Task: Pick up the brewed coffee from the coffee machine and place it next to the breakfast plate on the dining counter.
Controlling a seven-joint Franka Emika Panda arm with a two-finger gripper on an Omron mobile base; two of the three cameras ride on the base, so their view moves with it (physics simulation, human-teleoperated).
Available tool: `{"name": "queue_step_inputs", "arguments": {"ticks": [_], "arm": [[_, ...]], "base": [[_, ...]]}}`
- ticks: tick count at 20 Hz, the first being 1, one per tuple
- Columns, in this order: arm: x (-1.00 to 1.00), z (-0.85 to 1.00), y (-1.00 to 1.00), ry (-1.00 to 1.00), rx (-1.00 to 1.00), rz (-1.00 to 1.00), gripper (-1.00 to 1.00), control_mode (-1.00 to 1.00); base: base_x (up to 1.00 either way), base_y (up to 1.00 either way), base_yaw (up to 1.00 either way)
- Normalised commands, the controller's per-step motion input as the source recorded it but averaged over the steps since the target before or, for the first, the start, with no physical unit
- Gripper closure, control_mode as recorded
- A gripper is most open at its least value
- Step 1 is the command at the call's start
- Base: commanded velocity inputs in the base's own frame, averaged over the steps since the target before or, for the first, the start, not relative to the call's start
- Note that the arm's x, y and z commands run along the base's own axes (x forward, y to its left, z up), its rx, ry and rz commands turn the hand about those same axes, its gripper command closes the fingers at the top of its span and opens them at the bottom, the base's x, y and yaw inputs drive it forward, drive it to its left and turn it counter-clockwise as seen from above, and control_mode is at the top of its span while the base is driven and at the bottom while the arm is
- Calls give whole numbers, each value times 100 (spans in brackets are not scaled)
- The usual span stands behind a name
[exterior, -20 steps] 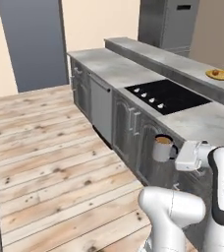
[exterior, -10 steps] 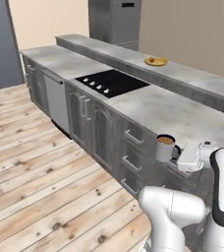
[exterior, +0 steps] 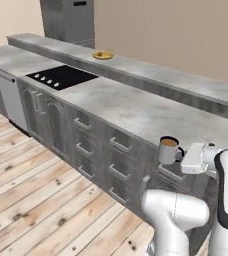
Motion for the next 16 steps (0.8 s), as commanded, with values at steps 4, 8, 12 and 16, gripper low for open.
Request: {"name": "queue_step_inputs", "arguments": {"ticks": [4, 8, 12, 16], "arm": [[0, 0, 0, 0, 0, 0, 100, 100], [0, 0, 0, 0, 0, 0, 100, 100], [0, 0, 0, 0, 0, 0, 100, 100], [0, 0, 0, 0, 0, 0, 100, 100]], "base": [[-69, -98, -27], [2, -100, -10], [31, -100, -1], [52, -100, 0]]}}
